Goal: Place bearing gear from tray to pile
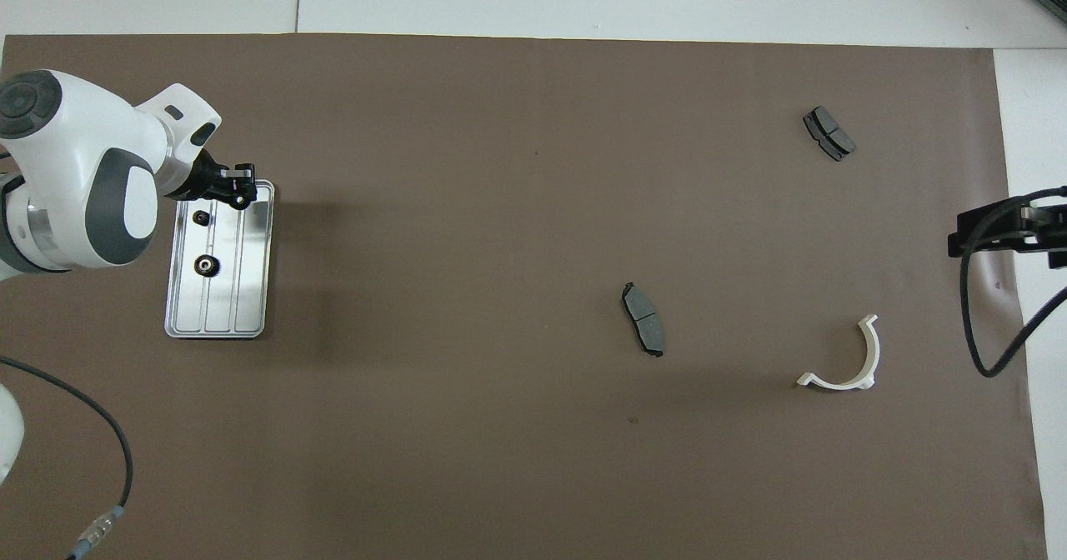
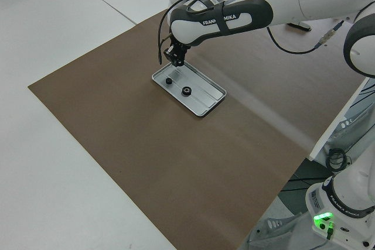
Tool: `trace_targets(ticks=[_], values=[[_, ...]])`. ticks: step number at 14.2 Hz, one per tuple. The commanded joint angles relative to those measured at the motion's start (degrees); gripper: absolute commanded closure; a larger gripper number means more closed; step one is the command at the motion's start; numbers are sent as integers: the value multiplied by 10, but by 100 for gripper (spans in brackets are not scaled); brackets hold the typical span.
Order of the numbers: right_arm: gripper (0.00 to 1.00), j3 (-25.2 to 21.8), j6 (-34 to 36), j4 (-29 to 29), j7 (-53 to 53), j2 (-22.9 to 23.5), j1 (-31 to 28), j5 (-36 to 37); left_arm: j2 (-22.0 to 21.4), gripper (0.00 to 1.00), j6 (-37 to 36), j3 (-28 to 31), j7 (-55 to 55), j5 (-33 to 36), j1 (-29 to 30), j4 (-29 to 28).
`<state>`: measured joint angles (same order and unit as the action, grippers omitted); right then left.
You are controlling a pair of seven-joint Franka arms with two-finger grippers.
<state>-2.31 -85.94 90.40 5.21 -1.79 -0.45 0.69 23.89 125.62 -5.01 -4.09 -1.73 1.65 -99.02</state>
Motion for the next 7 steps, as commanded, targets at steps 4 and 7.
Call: trace_targets(ticks=[4,7], values=[[0,-2,-37,43,-14,-18,-10,-3,2,100,-46,7,-195,-1,-98,40],[0,-2,-102,93,-13,-18,-9,-3,1,100,-22,6,-336,-1,-159,32]])
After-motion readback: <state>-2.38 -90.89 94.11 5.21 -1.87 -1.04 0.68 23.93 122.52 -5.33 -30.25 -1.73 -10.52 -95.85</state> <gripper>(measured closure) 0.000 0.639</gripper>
